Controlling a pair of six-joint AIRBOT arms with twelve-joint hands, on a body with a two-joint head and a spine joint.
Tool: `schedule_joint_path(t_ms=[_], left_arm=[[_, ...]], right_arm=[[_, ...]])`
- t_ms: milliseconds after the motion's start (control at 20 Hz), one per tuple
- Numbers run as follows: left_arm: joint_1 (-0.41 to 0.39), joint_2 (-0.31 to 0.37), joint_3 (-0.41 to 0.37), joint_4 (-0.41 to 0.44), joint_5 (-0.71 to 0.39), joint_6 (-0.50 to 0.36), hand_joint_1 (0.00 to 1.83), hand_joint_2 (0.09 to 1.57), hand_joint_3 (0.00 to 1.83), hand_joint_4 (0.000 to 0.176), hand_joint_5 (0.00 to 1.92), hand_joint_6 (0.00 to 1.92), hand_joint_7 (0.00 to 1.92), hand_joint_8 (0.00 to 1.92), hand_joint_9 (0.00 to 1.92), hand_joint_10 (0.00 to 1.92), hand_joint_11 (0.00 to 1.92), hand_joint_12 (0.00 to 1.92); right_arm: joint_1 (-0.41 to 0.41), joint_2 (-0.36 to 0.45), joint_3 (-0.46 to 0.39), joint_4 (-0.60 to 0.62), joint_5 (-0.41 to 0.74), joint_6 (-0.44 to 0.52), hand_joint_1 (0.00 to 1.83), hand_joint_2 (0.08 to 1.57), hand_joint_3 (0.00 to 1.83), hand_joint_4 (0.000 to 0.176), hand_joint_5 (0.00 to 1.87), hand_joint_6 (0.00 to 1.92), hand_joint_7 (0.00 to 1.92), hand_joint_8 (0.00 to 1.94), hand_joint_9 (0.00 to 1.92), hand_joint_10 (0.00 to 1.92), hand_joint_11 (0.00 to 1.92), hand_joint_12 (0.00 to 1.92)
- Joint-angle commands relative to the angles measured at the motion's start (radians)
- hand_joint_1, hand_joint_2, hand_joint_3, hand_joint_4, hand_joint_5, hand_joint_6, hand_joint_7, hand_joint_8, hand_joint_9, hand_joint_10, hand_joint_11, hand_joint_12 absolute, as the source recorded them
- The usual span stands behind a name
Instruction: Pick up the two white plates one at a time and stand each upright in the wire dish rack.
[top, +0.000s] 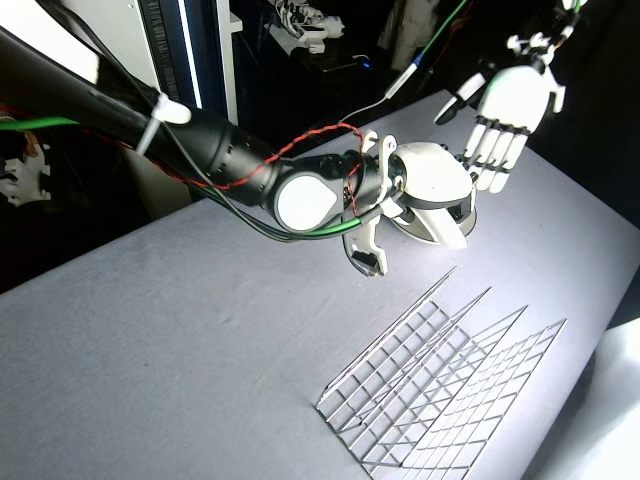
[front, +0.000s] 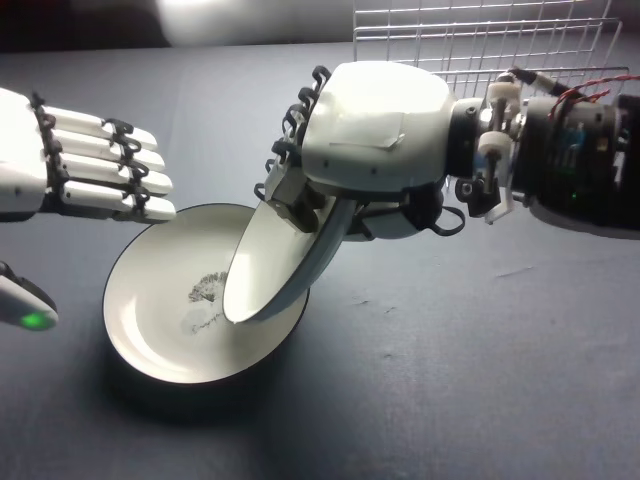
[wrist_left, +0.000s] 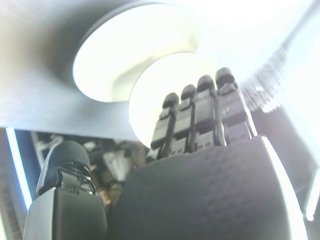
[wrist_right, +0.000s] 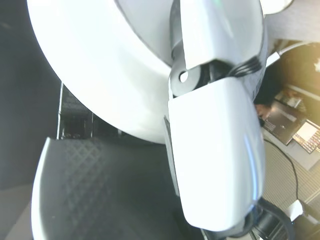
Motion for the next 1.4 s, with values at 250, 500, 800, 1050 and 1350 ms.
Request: schedule_joint_path(t_ms=[250, 500, 800, 1050, 1350], left_arm=[[-0.012, 0.021, 0.033, -0.058, -0.003, 0.022, 0.0, 1.13, 0.0, 0.0, 0.04, 0.0, 0.01, 0.0, 0.0, 0.0, 0.0, 0.0], [-0.005, 0.023, 0.035, -0.059, -0.001, 0.032, 0.0, 1.11, 0.0, 0.0, 0.0, 0.0, 0.0, 0.0, 0.0, 0.0, 0.0, 0.0], [0.0, 0.024, 0.046, -0.059, -0.001, 0.033, 0.0, 1.13, 0.0, 0.0, 0.0, 0.0, 0.0, 0.0, 0.0, 0.0, 0.0, 0.0], [-0.007, 0.023, 0.037, -0.062, -0.018, 0.033, 0.0, 1.12, 0.0, 0.0, 0.0, 0.0, 0.0, 0.0, 0.0, 0.0, 0.0, 0.0], [0.005, 0.01, 0.038, -0.062, -0.011, 0.034, 0.0, 1.12, 0.0, 0.0, 0.0, 0.0, 0.0, 0.0, 0.0, 0.0, 0.0, 0.0]], right_arm=[[0.069, 0.092, -0.147, 0.162, 0.109, 0.015, 1.39, 1.06, 0.0, 0.0, 1.0, 0.89, 1.08, 0.75, 1.12, 0.89, 1.0, 0.91], [0.097, 0.174, -0.232, 0.349, 0.069, 0.027, 1.4, 1.04, 0.0, 0.0, 1.03, 0.85, 1.13, 0.66, 1.13, 0.88, 1.02, 0.92], [0.178, 0.25, -0.257, 0.648, -0.043, 0.034, 1.4, 1.02, 0.0, 0.0, 1.1, 0.74, 1.22, 0.52, 1.11, 0.87, 1.03, 0.91], [0.255, 0.264, -0.22, 0.8, -0.169, 0.036, 1.5, 1.02, 0.0, 0.0, 1.08, 0.72, 1.18, 0.5, 1.16, 0.66, 0.98, 1.35], [0.3, 0.262, -0.138, 0.888, -0.275, 0.036, 1.5, 1.02, 0.0, 0.0, 1.09, 0.7, 1.22, 0.43, 1.15, 0.67, 0.97, 1.36]])
